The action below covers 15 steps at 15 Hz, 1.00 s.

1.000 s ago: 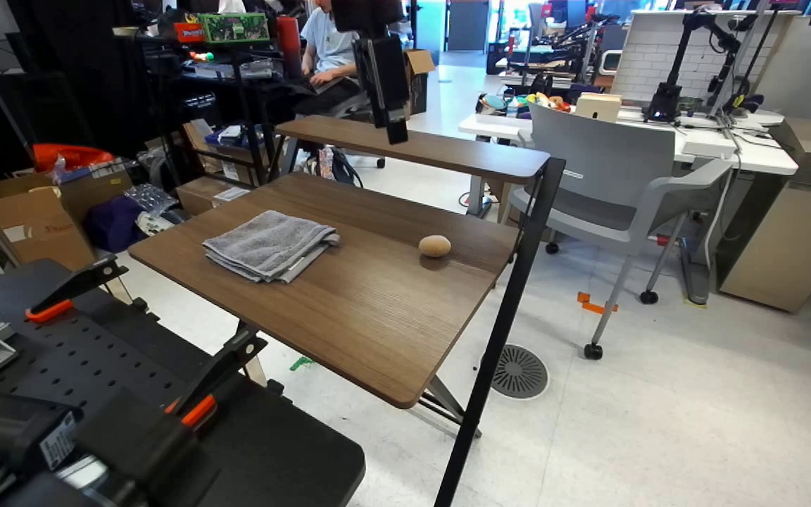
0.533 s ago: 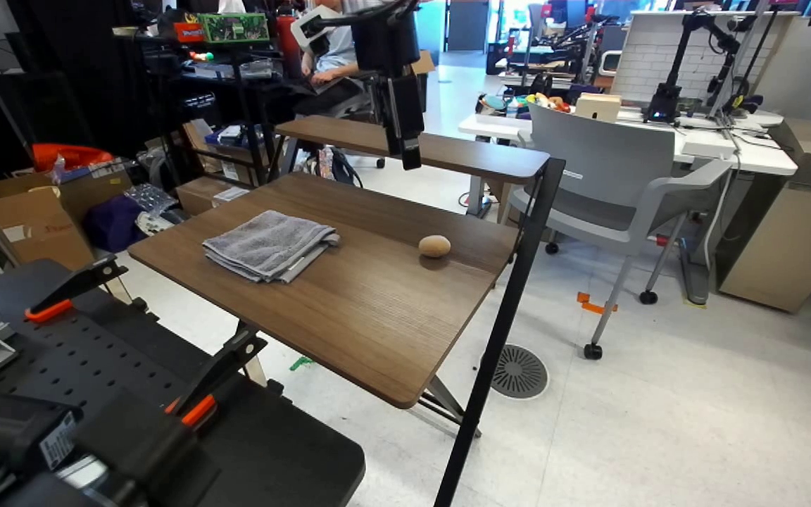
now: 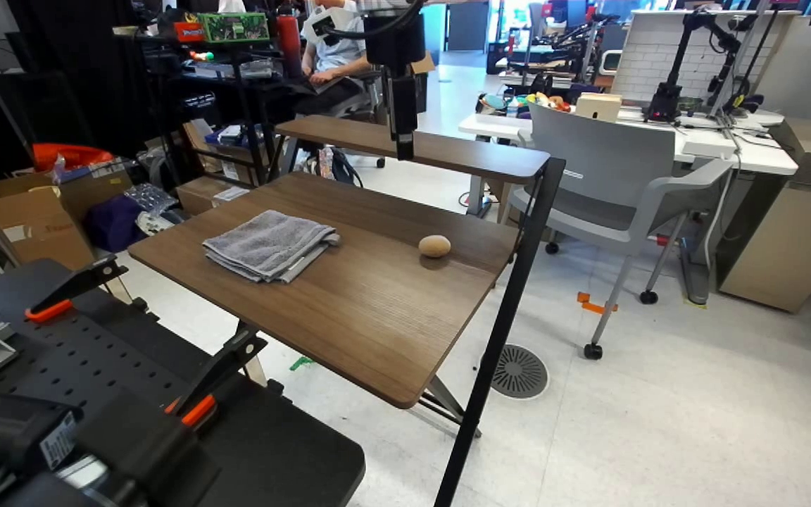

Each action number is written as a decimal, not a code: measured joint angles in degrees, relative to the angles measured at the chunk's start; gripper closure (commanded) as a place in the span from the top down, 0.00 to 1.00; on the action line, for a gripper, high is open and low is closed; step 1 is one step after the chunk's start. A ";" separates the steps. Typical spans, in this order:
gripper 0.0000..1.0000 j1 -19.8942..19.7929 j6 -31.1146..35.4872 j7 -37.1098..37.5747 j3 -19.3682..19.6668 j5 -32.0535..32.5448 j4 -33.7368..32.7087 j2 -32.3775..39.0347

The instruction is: Move the brown object to the left and use the grey towel to wipe the table

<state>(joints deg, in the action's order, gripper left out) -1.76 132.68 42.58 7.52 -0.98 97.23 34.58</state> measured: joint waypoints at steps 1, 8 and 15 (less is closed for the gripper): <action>1.00 -0.12 -1.34 -0.01 -0.33 -1.94 -3.26 2.19; 1.00 0.03 -27.01 -1.86 0.85 0.36 -23.16 16.19; 1.00 -0.52 -32.10 -4.31 1.10 0.90 -28.57 18.85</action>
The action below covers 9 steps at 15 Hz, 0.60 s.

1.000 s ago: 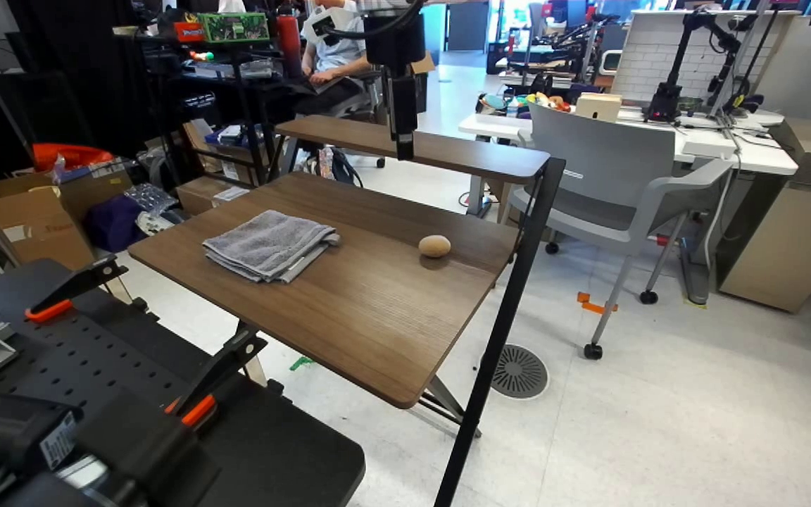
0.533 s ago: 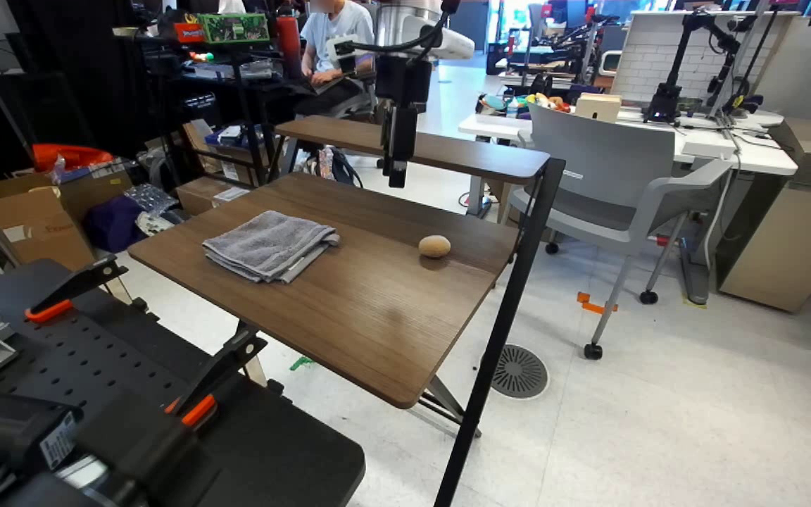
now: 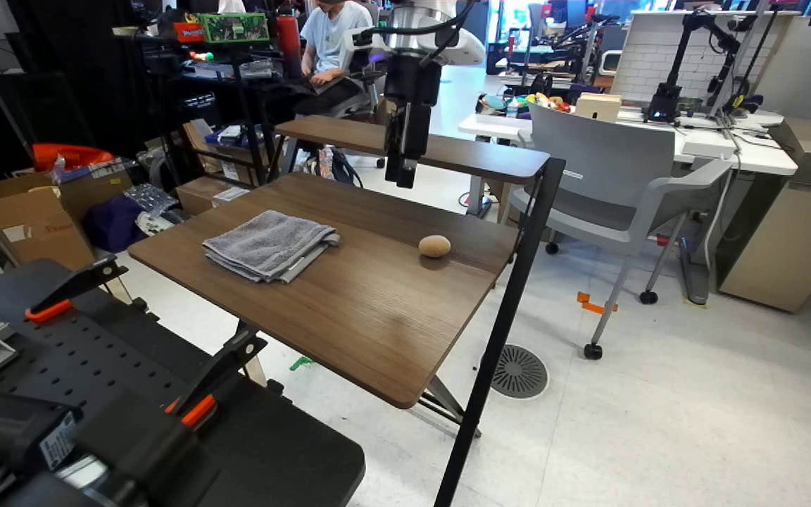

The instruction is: Move the brown object to the left and use the grey towel to wipe the table

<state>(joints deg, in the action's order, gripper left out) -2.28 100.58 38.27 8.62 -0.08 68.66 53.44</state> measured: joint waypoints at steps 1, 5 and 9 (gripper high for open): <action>1.00 0.00 -0.01 -0.02 0.00 0.00 0.00 0.01; 1.00 0.00 -0.84 -5.95 0.01 1.66 0.38 0.37; 1.00 0.06 -0.29 -16.99 0.01 5.77 2.43 0.54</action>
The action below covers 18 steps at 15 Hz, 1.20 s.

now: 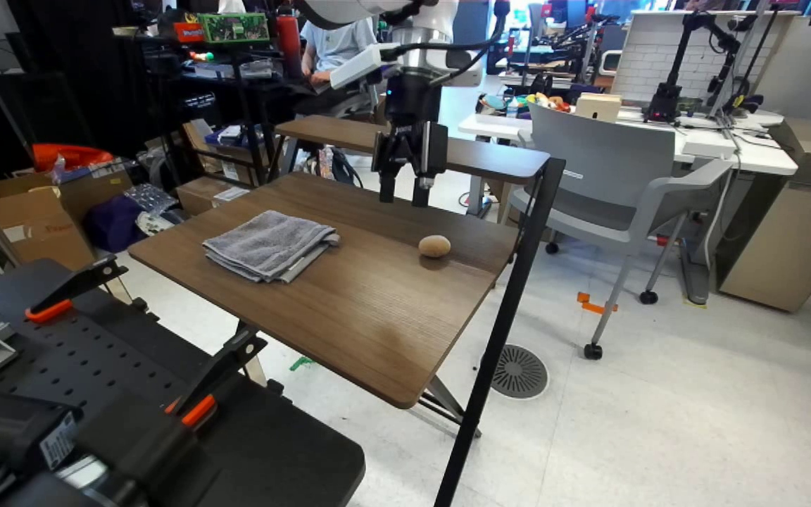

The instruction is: Move the brown object to the left and use the grey towel to wipe the table

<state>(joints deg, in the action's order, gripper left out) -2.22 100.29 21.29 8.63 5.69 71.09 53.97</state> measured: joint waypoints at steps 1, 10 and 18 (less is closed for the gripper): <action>1.00 0.00 0.22 -2.56 0.02 1.31 0.60 -0.03; 1.00 3.59 7.42 -8.19 0.19 9.96 8.59 -3.03; 1.00 -2.41 24.47 -7.59 -2.98 -5.19 5.22 1.99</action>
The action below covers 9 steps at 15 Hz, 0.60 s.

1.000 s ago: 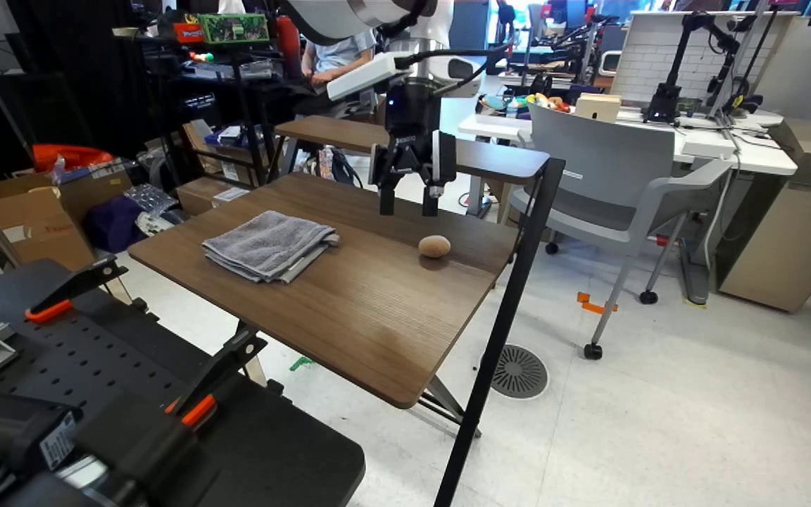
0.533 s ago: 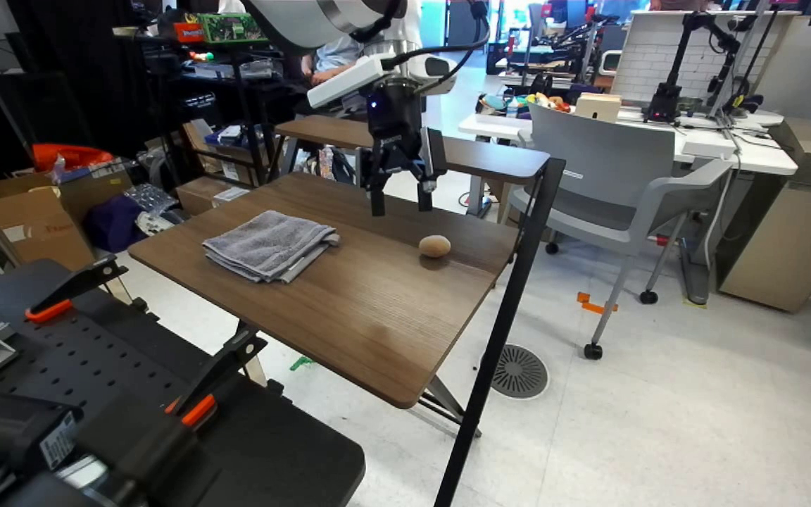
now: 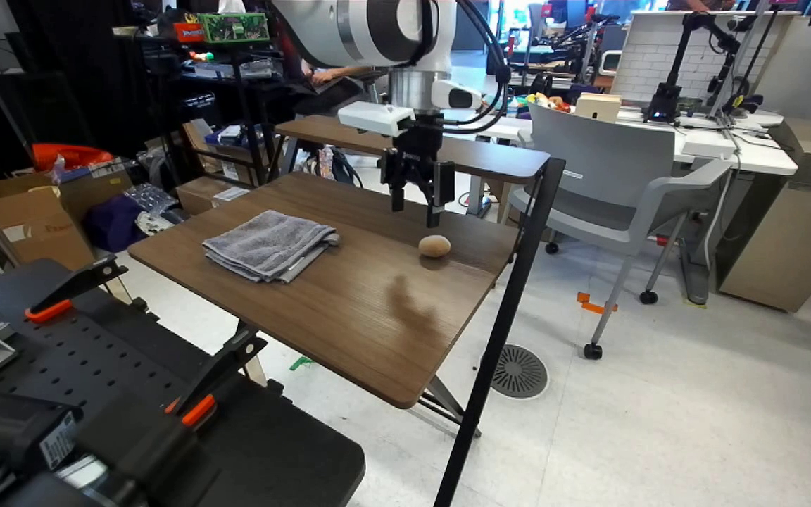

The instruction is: Move the brown object to the left and use the grey towel to wipe the table

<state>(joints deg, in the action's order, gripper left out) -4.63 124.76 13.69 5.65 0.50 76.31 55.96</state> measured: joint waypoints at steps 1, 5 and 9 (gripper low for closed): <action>1.00 -0.61 2.35 0.14 -0.24 -1.56 -1.11 1.20; 1.00 -2.18 8.63 1.88 -1.26 -7.45 -6.75 5.87; 1.00 -2.14 11.69 3.94 -1.58 -8.71 -10.92 10.08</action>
<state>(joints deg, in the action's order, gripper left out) -6.77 136.44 17.64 4.07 -8.21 65.40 66.05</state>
